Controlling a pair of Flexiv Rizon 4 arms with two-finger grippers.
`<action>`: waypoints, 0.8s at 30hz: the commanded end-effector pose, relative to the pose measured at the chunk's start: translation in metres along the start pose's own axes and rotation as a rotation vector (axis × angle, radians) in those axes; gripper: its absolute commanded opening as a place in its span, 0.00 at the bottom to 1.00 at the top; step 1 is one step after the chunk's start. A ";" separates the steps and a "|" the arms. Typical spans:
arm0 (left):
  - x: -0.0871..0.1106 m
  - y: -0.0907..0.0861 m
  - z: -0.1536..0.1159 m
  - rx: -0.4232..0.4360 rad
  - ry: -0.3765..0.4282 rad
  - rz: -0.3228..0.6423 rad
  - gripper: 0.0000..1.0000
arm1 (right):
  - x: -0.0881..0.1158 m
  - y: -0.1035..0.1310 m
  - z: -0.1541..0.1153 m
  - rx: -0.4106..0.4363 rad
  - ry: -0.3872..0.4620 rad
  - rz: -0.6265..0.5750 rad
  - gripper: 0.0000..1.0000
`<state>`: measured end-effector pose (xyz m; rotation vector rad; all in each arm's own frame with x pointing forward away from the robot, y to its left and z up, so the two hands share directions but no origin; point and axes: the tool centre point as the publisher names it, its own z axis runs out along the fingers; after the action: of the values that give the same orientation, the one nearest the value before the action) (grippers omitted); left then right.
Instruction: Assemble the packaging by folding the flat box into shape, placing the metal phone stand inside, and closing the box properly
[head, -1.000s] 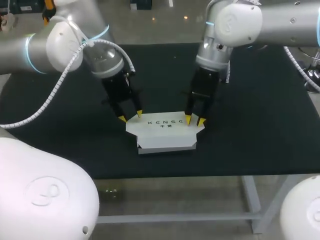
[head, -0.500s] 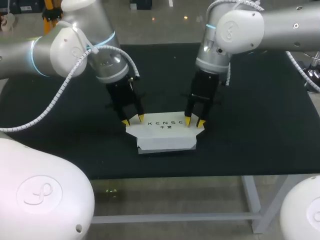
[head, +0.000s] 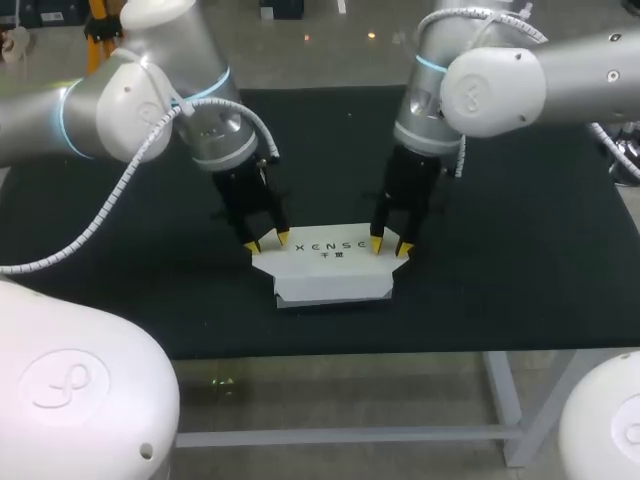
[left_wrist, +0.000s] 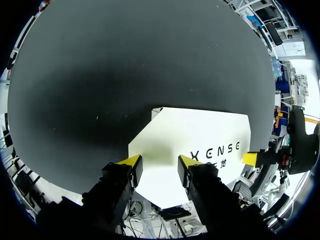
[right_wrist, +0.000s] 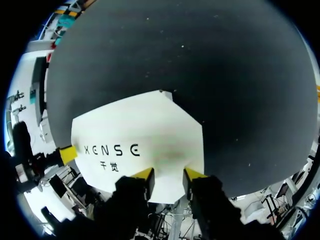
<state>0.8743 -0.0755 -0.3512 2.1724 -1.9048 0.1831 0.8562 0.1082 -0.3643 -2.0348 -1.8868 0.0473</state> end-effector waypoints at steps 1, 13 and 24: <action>-0.001 0.004 0.000 0.008 0.001 0.002 0.50 | -0.005 -0.005 0.005 -0.073 0.018 -0.004 0.42; 0.002 0.004 0.003 0.031 -0.001 0.001 0.47 | -0.011 0.001 0.009 -0.100 0.024 -0.003 0.39; 0.003 0.003 0.005 0.036 -0.006 -0.006 0.47 | -0.012 0.001 0.001 -0.105 0.022 -0.001 0.43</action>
<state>0.8719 -0.0786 -0.3553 2.1979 -1.9092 0.2156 0.8560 0.0972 -0.3689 -2.0917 -1.9132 -0.0805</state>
